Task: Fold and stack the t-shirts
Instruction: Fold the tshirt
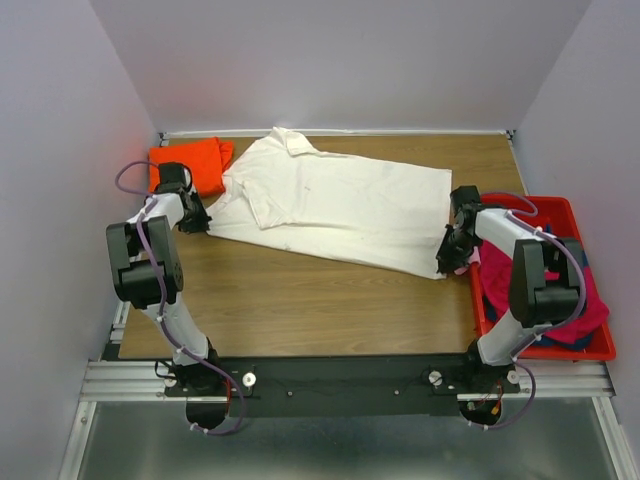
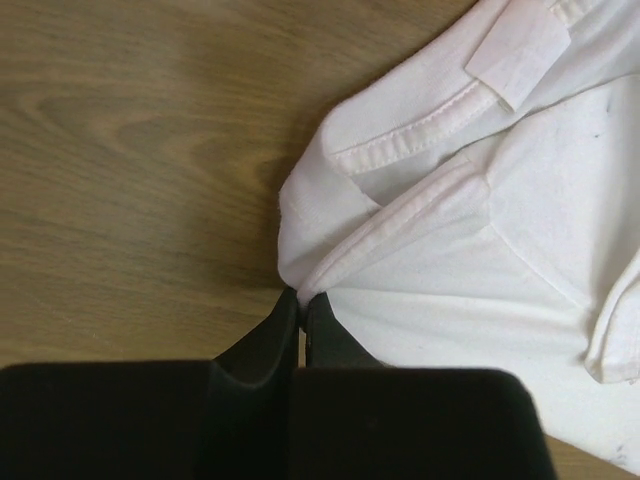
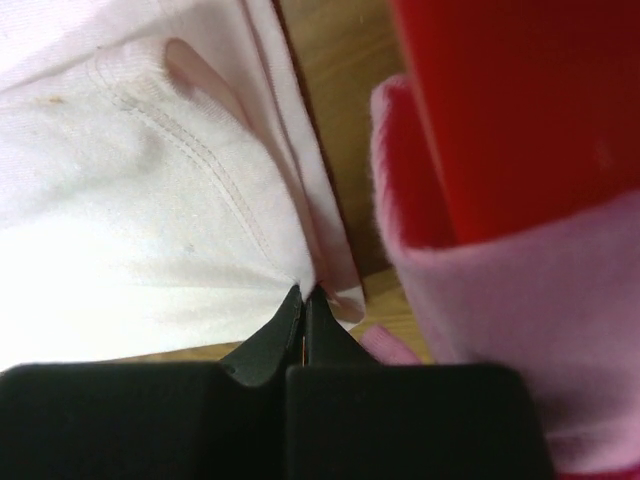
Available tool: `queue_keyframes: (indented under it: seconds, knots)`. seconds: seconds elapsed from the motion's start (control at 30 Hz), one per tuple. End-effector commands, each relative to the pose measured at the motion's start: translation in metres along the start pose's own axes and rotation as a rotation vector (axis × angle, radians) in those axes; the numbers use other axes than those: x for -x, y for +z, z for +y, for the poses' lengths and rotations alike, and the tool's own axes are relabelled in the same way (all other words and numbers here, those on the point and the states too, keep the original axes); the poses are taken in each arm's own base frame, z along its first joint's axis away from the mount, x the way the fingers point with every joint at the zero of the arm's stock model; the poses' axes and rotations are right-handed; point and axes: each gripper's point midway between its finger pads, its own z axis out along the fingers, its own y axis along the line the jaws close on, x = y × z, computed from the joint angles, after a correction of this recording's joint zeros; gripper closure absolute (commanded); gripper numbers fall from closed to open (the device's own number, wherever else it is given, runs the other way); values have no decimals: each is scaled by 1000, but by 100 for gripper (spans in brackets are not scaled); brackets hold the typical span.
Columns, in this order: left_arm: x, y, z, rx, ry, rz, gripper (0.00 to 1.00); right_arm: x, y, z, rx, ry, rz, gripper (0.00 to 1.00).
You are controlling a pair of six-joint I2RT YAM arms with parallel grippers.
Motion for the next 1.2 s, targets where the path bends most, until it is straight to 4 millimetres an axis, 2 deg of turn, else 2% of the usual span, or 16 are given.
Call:
queue_keyframes:
  seconds: [0.0, 0.2, 0.23, 0.47, 0.63, 0.77, 0.87, 0.93, 1.0, 1.03, 1.07, 1.13, 1.17]
  knots:
    - [4, -26, 24, 93, -5, -45, 100, -47, -4, -33, -106, -11, 160, 100]
    - [-11, -39, 41, 131, -27, -25, 100, -66, -15, -41, -131, -4, 214, 100]
    - [-14, -44, 51, 167, -38, -27, 100, -70, -18, -44, -139, 0, 227, 100]
    - [-30, -71, 73, 218, -98, -31, 100, -87, -33, -48, -158, -4, 261, 99]
    - [-37, -88, 91, 254, -133, -47, 100, -95, -40, -42, -168, -26, 265, 99]
    - [-33, -103, 92, 254, -141, -68, 100, -111, -46, -43, -192, -28, 288, 100]
    - [-39, -108, 92, 254, -140, -56, 100, -118, -49, -45, -199, -21, 292, 100]
    - [-40, -110, 90, 243, -137, -51, 84, -119, -52, -45, -197, -23, 288, 99]
    - [-39, -116, 86, 226, -134, -61, 54, -116, -57, -43, -191, -30, 283, 86]
    - [-36, -121, 82, 213, -133, -71, 52, -111, -61, -40, -183, -36, 274, 70]
    - [-33, -124, 80, 209, -130, -80, 46, -108, -64, -38, -175, -39, 263, 62]
    - [-27, -132, 75, 200, -123, -104, 44, -98, -69, -31, -156, -44, 234, 51]
    - [-20, -141, 71, 195, -124, -135, 43, -86, -74, -22, -129, -46, 201, 46]
